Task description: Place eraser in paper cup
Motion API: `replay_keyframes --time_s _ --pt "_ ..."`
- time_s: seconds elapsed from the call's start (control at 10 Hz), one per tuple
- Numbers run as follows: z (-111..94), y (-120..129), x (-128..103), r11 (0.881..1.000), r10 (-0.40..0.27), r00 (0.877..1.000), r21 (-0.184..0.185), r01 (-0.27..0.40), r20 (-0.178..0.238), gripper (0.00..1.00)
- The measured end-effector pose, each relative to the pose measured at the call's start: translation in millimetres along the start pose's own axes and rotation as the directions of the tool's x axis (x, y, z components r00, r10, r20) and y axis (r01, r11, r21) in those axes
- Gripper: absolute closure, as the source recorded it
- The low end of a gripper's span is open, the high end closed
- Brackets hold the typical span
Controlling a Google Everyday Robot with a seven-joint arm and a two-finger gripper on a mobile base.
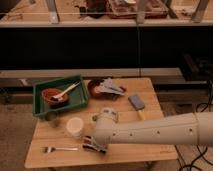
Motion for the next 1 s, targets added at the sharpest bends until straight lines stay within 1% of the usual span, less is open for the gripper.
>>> replay_keyframes --time_s 0.1,0.2,0.3,0.4,0.5,0.6,0.8,1.0 --pt "-2 0 1 1.0 -0.013 0.999 -0.01 0.012 -0.046 0.56" --pt "-5 1 -1 0.999 -0.033 0.995 -0.015 0.032 -0.09 0.44" --pt "-6 0 2 0.998 -0.058 0.994 -0.01 0.057 -0.095 0.34" --pt "-6 -2 3 0.997 -0.071 0.993 0.006 0.072 -0.091 0.26" --pt "-1 -5 1 0.996 -0.084 0.994 0.022 0.086 -0.076 0.21" --pt "10 -7 1 0.993 -0.104 0.993 0.046 0.106 -0.057 0.2" --pt "19 -8 -2 0.991 -0.109 0.993 0.07 0.112 -0.042 0.2" --pt "22 -7 -2 0.99 -0.12 0.992 0.072 0.122 -0.033 0.2"
